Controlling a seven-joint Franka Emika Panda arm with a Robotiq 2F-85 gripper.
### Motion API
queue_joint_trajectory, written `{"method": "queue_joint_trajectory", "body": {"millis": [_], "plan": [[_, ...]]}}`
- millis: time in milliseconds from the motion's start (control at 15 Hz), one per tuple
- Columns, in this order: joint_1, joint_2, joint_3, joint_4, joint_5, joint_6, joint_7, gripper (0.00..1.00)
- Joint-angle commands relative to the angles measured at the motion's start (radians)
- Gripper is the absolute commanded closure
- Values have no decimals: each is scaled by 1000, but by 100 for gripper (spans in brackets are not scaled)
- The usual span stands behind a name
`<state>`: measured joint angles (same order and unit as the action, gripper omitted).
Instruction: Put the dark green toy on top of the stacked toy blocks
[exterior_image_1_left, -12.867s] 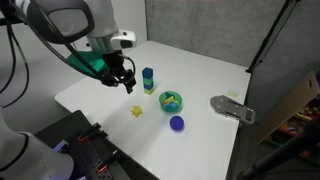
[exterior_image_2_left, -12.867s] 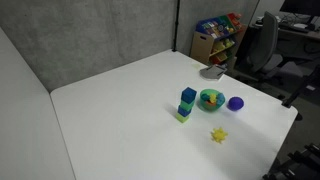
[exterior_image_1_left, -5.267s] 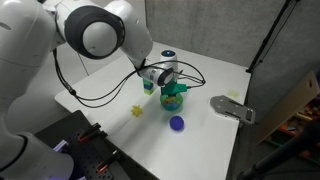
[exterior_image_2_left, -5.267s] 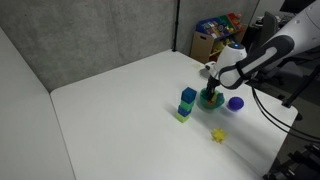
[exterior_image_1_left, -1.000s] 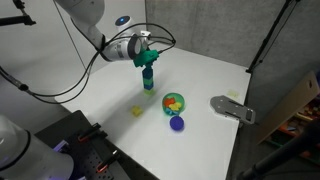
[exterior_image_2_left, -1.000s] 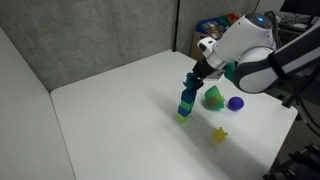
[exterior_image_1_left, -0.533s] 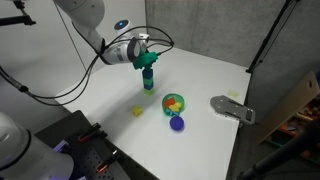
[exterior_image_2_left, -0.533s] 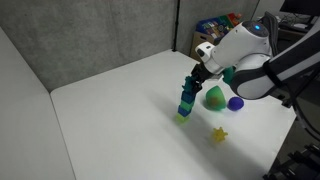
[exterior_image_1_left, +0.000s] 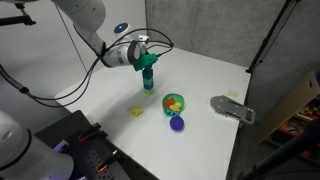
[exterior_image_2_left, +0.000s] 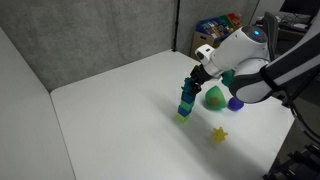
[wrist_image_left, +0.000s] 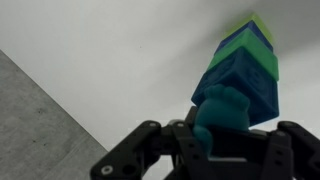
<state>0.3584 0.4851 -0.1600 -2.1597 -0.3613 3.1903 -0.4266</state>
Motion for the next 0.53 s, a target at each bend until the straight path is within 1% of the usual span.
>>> {"method": "queue_joint_trajectory", "body": {"millis": [0,333,400,467], "plan": [[21,3,-25,-5,1,28,12,97],[9,-5,-13,-14,2,31,7,97],[5,-8,-8,-15,2,30,5,94],[-7,-12,6,-19,4,28,2,86]]}}
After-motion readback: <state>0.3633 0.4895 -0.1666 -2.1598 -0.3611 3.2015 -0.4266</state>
